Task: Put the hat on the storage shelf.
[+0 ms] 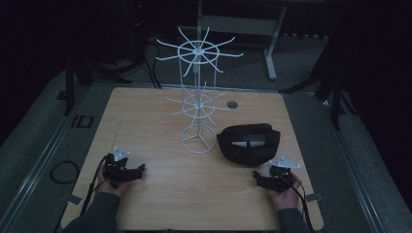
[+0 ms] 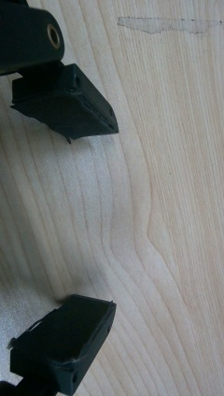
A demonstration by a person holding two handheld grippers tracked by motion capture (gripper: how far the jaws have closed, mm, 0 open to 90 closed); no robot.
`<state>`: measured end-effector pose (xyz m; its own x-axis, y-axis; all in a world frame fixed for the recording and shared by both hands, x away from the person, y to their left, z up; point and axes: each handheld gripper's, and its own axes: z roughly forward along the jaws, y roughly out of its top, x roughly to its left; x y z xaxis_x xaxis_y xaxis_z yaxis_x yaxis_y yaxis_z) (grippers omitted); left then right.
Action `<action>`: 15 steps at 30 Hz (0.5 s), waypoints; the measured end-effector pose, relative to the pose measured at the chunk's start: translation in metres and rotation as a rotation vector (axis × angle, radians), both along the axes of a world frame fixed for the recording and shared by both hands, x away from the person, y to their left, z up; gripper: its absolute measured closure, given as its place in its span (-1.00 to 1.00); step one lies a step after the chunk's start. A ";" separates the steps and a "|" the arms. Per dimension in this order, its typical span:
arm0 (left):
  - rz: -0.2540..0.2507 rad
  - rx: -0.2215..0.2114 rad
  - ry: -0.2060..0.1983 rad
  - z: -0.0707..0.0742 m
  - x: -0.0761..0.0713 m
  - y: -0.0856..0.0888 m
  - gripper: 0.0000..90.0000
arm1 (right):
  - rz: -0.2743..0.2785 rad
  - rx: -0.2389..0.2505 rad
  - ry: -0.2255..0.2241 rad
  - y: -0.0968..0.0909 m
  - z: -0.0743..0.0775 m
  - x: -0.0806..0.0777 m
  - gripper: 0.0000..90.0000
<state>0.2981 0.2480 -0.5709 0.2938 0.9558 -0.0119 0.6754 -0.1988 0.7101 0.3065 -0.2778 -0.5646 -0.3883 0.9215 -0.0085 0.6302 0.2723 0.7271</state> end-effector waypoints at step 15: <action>-0.001 0.000 0.001 0.000 0.000 0.000 -0.70 | 0.033 -0.022 0.038 0.005 0.009 -0.008 0.19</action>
